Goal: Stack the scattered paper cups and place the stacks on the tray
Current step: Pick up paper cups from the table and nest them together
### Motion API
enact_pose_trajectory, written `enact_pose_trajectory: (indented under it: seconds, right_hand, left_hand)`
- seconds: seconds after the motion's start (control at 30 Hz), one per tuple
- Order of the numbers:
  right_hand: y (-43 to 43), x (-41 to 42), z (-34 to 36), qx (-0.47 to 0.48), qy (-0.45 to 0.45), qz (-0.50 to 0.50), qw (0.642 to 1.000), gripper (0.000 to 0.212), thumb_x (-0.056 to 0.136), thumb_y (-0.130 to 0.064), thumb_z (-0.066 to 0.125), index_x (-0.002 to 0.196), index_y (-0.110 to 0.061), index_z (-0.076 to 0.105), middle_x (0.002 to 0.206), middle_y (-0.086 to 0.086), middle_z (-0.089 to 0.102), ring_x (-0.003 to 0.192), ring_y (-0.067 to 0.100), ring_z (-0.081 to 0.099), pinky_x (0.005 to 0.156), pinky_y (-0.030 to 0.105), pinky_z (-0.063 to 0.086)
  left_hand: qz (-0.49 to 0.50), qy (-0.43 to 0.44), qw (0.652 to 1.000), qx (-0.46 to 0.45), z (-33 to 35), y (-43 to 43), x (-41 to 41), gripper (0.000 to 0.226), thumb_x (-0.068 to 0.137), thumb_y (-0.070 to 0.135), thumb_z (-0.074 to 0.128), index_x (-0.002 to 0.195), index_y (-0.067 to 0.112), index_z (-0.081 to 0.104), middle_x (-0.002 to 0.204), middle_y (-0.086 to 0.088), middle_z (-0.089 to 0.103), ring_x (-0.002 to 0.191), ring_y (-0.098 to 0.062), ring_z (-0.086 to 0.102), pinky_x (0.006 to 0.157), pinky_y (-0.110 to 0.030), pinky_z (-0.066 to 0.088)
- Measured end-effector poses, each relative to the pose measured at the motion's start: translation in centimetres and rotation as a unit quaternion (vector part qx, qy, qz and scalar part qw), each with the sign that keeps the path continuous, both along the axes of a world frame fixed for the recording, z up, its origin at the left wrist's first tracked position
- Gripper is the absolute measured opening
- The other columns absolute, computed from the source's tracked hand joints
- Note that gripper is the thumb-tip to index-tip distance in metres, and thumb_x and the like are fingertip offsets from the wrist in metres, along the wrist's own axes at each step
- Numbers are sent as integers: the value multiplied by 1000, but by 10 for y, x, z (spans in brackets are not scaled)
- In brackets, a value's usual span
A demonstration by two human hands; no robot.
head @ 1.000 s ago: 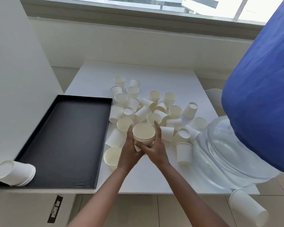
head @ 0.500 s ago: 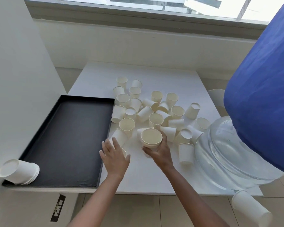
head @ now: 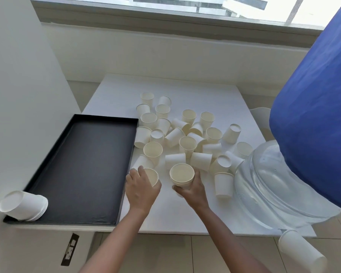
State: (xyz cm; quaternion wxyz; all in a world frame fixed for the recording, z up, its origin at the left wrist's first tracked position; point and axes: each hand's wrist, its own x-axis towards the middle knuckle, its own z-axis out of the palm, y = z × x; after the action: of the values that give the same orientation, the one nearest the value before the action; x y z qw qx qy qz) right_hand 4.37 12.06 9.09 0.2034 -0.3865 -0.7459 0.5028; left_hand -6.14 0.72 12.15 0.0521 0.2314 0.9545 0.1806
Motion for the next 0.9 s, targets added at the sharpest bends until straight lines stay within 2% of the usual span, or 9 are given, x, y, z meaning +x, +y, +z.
enact_pose_trajectory:
  seconds: [0.13, 0.3, 0.43, 0.57, 0.77, 0.9]
  right_hand:
    - [-1, 5, -6, 4, -21, 2, 1000, 66, 65, -17, 81, 116, -14, 40, 109, 0, 56, 100, 18, 54, 76, 23, 38]
    - [-7, 5, -5, 20, -16, 29, 999, 67, 66, -15, 80, 119, -17, 40, 114, 1, 55, 100, 15, 53, 76, 22, 40]
    - [-12, 0, -1, 24, 4, 44, 999, 66, 67, -19, 80, 120, -17, 40, 114, 1, 56, 100, 17, 57, 76, 23, 45]
    - [-12, -4, 6, 28, 25, 44, 998, 66, 66, -26, 81, 118, -19, 41, 112, 0, 57, 97, 14, 58, 70, 16, 43]
    - [-16, -9, 9, 25, 50, 60, 997, 68, 69, -16, 79, 124, -17, 38, 112, -3, 58, 96, 8, 58, 72, 5, 44]
    - [-18, -13, 9, 27, 59, 68, 996, 68, 72, -13, 75, 128, -16, 36, 119, 2, 57, 100, 14, 59, 77, 16, 48]
  left_hand:
    - [-42, 56, 991, 116, 28, 10, -1, 67, 78, 41, 65, 128, 2, 44, 113, -20, 50, 101, -34, 47, 85, -38, 41]
    - [-106, 40, 969, 218, 47, 28, 5, 67, 78, 40, 67, 131, 7, 43, 118, -16, 48, 111, -31, 43, 91, -36, 38]
    - [-165, 29, 967, 193, 38, 35, 12, 70, 80, 43, 63, 136, 10, 37, 124, -12, 44, 115, -27, 40, 95, -31, 34]
    - [-176, 1, 968, 178, 26, 35, 15, 70, 81, 45, 60, 137, 12, 35, 125, -11, 42, 118, -25, 39, 99, -30, 32]
    - [-190, -16, 970, 153, 12, 33, 18, 69, 83, 49, 56, 139, 15, 31, 129, -8, 39, 122, -22, 36, 102, -30, 29]
    - [-211, -18, 968, 137, 6, 30, 12, 72, 84, 56, 50, 141, 18, 27, 134, -6, 35, 127, -21, 32, 104, -30, 23]
